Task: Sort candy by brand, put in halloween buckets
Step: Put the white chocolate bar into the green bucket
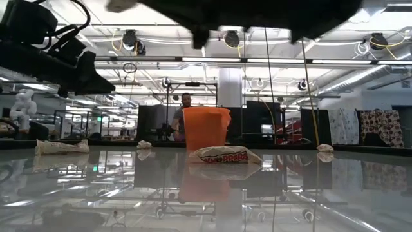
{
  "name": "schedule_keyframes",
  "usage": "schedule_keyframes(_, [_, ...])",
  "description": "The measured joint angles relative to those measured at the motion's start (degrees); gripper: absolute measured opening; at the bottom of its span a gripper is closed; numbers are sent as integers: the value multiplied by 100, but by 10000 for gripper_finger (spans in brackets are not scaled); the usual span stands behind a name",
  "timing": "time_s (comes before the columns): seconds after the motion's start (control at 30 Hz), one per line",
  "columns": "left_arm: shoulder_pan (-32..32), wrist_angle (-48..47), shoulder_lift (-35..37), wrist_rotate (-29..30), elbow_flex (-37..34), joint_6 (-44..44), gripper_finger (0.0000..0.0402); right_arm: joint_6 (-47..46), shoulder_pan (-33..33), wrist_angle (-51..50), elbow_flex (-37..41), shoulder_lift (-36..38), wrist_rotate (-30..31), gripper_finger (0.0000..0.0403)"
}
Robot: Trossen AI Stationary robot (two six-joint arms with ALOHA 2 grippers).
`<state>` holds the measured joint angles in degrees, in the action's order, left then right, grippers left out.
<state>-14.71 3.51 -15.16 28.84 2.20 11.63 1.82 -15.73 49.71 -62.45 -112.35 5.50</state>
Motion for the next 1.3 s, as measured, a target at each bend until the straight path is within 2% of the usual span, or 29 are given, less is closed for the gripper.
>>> schedule_keyframes(0.1, [1, -15, -9, 0, 0, 5, 118, 138, 38, -549, -779, -355, -55, 0])
schedule_keyframes(0.3, [1, -22, -45, -2, 0, 9, 118, 209, 71, -1341, -2224, -1139, -775, 0])
schedule_keyframes(0.67, [1, -2, -96, -7, 2, 171, 118, 189, 77, -1471, -4269, -2546, -1594, 0])
schedule_keyframes(0.97, [1, -17, -96, -7, 2, 315, 118, 13, 140, -1927, -6514, -3954, -1633, 0])
schedule_keyframes(1.07, [1, -17, -96, -7, 2, 317, 118, -97, 201, -2190, -6892, -4178, -1612, 0])
schedule_keyframes(1.3, [1, -17, -96, -9, 2, 331, 118, -114, 227, -2239, -6929, -4298, -1614, 0])
